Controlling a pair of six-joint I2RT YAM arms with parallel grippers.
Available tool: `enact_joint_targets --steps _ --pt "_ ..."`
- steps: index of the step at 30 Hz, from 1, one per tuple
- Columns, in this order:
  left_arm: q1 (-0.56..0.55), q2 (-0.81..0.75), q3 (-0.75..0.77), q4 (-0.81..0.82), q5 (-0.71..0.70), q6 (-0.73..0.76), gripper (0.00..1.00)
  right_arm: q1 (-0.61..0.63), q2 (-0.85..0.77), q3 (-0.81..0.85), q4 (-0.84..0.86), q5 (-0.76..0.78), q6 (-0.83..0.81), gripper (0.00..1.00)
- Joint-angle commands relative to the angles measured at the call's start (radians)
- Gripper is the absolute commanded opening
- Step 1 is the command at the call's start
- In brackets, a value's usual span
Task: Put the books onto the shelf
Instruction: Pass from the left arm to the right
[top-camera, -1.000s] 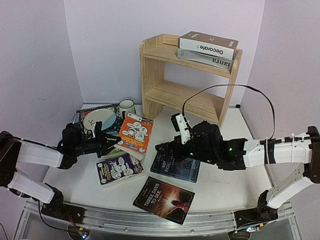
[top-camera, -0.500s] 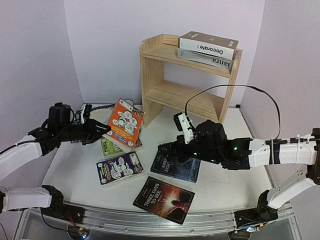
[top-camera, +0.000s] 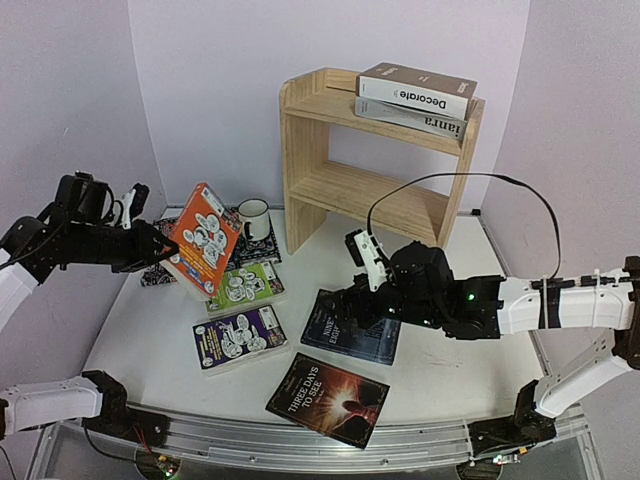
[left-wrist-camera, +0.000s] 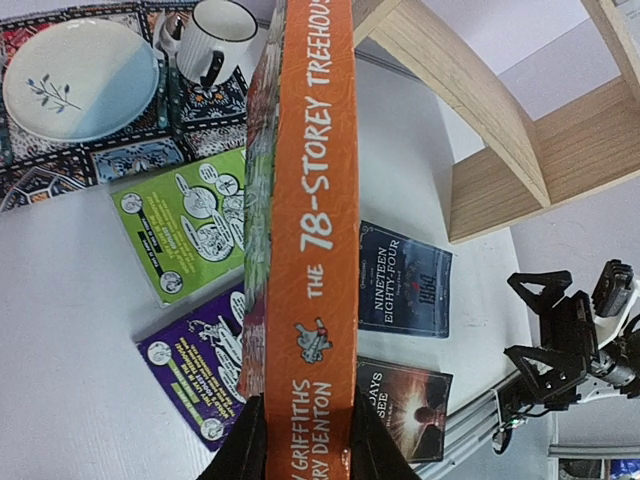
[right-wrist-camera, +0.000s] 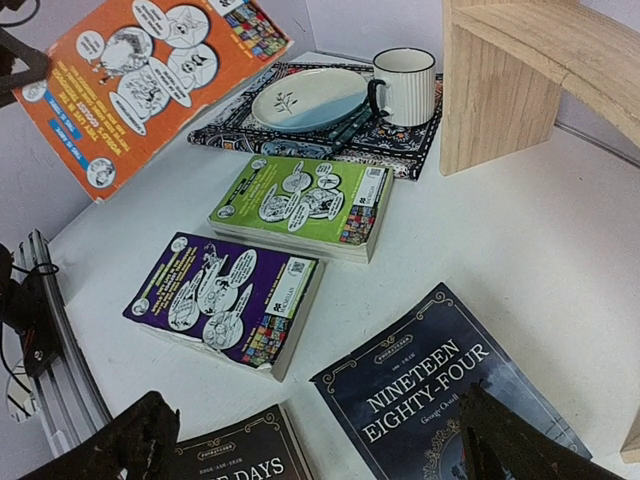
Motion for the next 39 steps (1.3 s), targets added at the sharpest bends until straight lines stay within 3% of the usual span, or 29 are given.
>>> enact_joint_targets --steps 1,9,11,17,23,32,39 --pt "0.002 -0.017 0.158 -0.095 -0.052 0.181 0.0 0.004 -0.03 0.045 -0.031 -0.004 -0.025 0.98" --pt "0.003 0.044 0.152 -0.127 0.154 0.261 0.0 0.004 0.047 0.145 -0.129 -0.207 -0.184 0.94" --pt "0.003 0.059 0.145 -0.138 0.179 0.272 0.0 0.004 0.045 0.155 -0.139 -0.2 -0.183 0.94" --pt "-0.01 0.077 0.144 -0.187 0.203 0.32 0.0 0.004 -0.014 0.129 -0.14 -0.242 -0.317 0.95" --pt "-0.054 0.104 0.149 -0.185 0.187 0.323 0.0 0.004 -0.031 0.186 -0.209 -0.435 -0.474 0.93" --pt "-0.369 0.23 0.201 -0.136 -0.005 0.236 0.0 0.004 0.041 0.357 -0.361 -0.436 -0.603 0.93" --pt "-0.712 0.349 0.313 -0.14 -0.28 0.24 0.0 0.002 0.004 0.383 -0.499 -0.439 -0.657 0.88"
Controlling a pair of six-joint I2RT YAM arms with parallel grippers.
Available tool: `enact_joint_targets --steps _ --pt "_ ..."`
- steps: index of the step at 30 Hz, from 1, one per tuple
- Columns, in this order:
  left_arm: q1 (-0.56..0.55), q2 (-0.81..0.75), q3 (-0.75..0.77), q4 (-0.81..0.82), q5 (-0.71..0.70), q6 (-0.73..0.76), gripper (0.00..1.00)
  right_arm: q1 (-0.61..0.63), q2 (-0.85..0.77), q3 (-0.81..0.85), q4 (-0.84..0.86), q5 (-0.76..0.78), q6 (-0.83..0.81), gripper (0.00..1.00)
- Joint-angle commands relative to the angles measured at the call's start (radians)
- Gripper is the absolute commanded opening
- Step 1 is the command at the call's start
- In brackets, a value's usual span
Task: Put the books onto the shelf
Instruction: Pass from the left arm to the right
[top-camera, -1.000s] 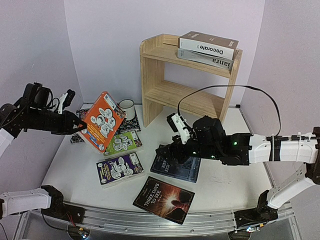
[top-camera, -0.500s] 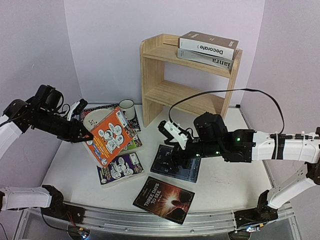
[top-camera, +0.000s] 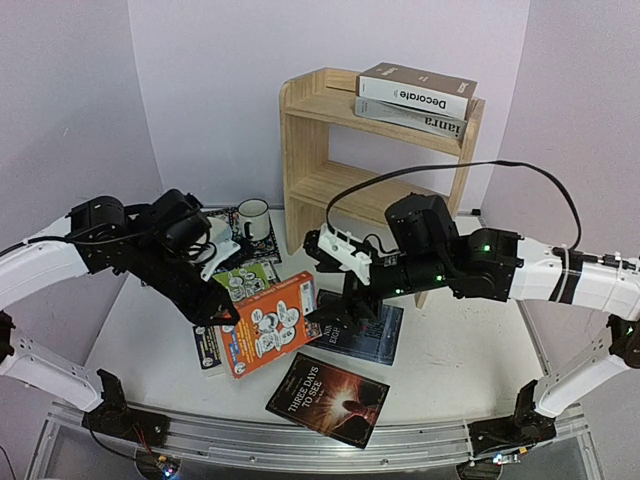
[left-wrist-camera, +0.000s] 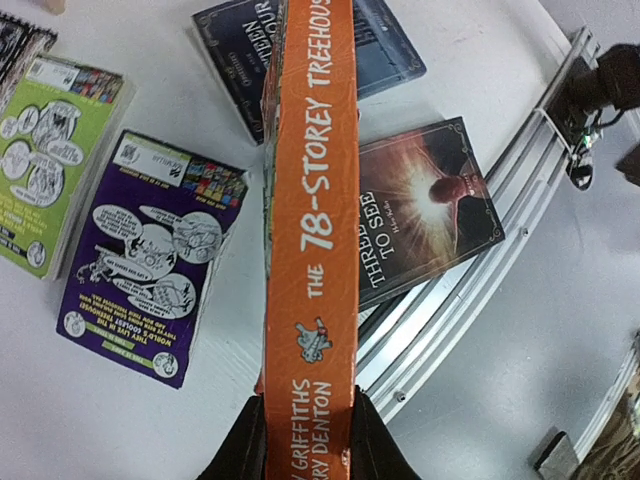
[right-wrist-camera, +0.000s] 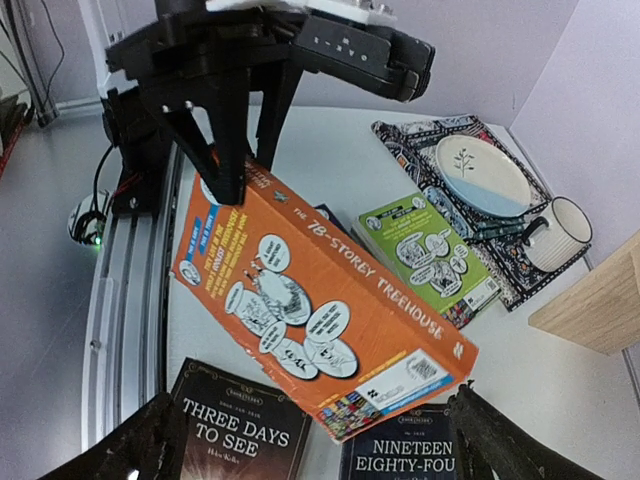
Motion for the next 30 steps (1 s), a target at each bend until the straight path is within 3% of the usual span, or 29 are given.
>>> enact_joint_targets --steps 1,6,14,19,25,30 --pt "-0.177 0.039 0.167 0.091 -0.207 0.017 0.0 0.001 -0.027 0.052 -0.162 -0.034 -0.057 0.86" --pt "-0.294 0.141 0.275 0.08 -0.256 0.116 0.0 0.001 -0.054 0.084 -0.26 -0.114 -0.082 0.72" --pt "-0.312 0.192 0.344 0.058 -0.239 0.225 0.0 -0.001 -0.094 0.107 -0.339 -0.133 -0.091 0.63" --pt "-0.311 0.161 0.349 0.06 -0.209 0.222 0.0 -0.003 -0.141 0.057 -0.342 -0.135 -0.094 0.63" --pt "-0.311 0.181 0.317 0.057 -0.089 0.217 0.0 -0.003 -0.135 0.065 -0.341 -0.116 -0.091 0.72" --pt "-0.312 0.184 0.31 0.058 -0.093 0.214 0.0 -0.002 -0.117 0.075 -0.343 -0.106 -0.097 0.78"
